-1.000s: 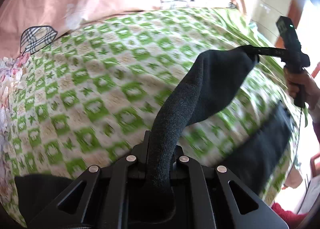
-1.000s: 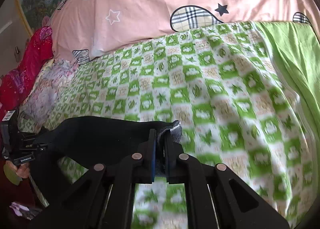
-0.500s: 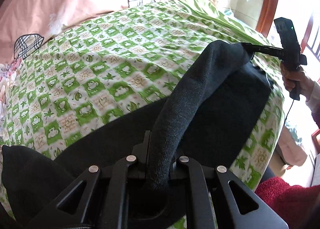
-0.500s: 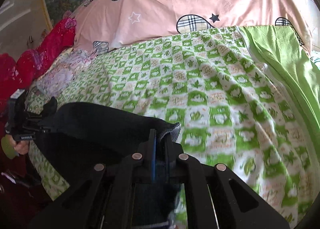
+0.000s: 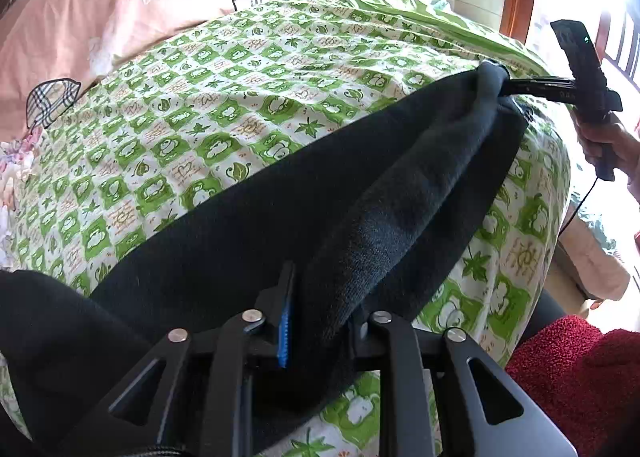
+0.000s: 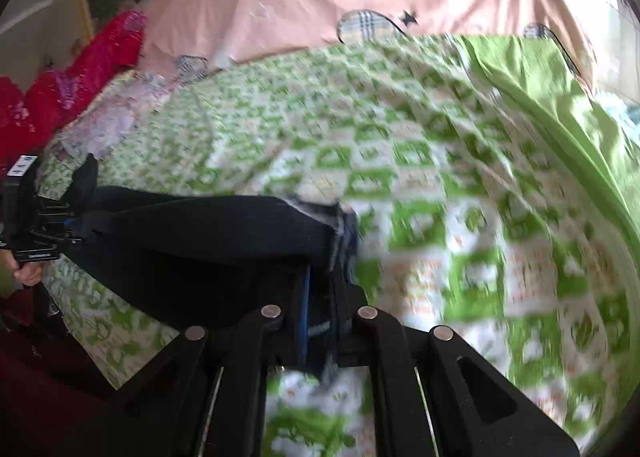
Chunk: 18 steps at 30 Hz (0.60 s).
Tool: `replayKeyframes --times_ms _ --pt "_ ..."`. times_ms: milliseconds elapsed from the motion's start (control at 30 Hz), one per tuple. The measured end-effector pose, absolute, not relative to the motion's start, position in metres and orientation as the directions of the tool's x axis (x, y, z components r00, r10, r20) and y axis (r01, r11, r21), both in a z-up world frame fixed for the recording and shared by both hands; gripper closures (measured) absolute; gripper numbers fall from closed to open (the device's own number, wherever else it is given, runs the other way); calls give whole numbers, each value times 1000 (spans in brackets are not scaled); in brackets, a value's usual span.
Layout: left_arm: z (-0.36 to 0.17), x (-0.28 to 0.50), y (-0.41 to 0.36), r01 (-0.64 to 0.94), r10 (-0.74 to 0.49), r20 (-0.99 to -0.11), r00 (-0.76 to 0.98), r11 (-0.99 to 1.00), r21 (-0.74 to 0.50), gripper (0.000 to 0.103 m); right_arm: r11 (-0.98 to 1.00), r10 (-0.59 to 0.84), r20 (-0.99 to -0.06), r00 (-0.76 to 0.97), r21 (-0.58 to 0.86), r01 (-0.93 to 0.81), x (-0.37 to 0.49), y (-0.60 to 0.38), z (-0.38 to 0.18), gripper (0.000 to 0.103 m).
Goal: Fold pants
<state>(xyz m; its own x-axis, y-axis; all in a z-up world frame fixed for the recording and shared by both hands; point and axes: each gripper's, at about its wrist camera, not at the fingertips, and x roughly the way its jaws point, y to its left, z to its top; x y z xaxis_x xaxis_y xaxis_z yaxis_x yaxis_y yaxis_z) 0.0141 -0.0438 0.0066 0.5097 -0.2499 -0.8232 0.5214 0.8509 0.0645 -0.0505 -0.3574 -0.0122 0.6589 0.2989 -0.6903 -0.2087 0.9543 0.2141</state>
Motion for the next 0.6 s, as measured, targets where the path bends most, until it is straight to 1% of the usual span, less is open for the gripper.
replayKeyframes --times_ms 33,67,100,133,167,233,300,433,533,600 --pt "8 10 -43 516 -244 -821 517 854 70 75 959 281 -697 660 219 -178 -55 -361 -13 84" --pt "9 7 -42 509 -242 -821 518 858 68 64 963 267 -696 667 223 -152 -59 -365 -12 77" --pt "10 4 -39 502 -244 -819 519 863 61 60 965 256 -693 673 226 -135 -63 -366 -12 72" --pt "12 0 -35 489 -245 -815 524 871 53 55 967 242 -687 686 233 -108 -68 -370 -9 62" --pt "13 -4 -32 478 -242 -816 526 877 49 55 966 234 -677 698 242 -89 -73 -373 -7 59" --pt "17 -11 -23 454 -241 -815 527 890 30 55 964 222 -649 727 259 -63 -83 -376 1 59" --pt "21 -17 -11 418 -235 -815 530 908 10 51 963 212 -626 750 266 -50 -89 -375 9 59" --pt "29 -22 15 332 -229 -817 529 942 -49 49 954 223 -560 798 295 -60 -97 -364 27 59" --pt "36 -18 35 232 -176 -827 534 971 -56 33 947 258 -509 821 303 -110 -97 -341 39 59" --pt "41 -14 48 182 -170 -829 533 980 -83 33 935 308 -471 827 312 -171 -97 -320 45 59"
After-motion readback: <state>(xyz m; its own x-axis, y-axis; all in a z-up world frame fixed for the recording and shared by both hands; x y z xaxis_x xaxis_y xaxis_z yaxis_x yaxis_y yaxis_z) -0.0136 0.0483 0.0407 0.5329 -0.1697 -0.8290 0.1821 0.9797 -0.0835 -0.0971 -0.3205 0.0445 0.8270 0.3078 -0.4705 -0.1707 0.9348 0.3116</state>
